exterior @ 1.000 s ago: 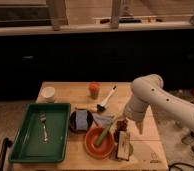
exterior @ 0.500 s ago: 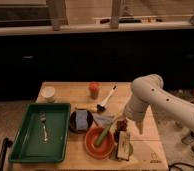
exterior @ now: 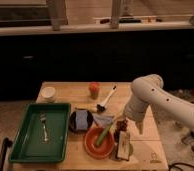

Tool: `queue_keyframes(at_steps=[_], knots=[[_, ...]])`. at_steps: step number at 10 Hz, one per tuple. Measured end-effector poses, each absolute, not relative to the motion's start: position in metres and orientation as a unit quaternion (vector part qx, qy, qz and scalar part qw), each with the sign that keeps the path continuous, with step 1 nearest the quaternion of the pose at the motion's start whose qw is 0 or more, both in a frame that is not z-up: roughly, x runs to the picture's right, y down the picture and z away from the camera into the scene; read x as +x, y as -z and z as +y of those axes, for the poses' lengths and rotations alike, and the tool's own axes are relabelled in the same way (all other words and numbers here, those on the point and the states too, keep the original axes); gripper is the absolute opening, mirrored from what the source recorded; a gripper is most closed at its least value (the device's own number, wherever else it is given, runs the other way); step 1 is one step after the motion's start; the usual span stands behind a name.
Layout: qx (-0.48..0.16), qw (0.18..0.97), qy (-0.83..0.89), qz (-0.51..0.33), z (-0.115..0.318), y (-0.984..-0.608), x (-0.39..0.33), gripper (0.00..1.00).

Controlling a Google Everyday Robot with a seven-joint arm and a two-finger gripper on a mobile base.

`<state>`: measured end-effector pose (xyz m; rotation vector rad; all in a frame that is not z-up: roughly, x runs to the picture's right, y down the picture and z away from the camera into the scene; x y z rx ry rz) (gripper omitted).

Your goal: Place eraser in plastic cup

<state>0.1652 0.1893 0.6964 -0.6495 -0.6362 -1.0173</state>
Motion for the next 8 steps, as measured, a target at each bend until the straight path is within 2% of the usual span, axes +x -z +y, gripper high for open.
queue_keyframes(at_steps=[8], knots=[[-0.3, 0.776, 0.47, -0.294, 0.1891, -0.6963, 0.1653, 0.8]])
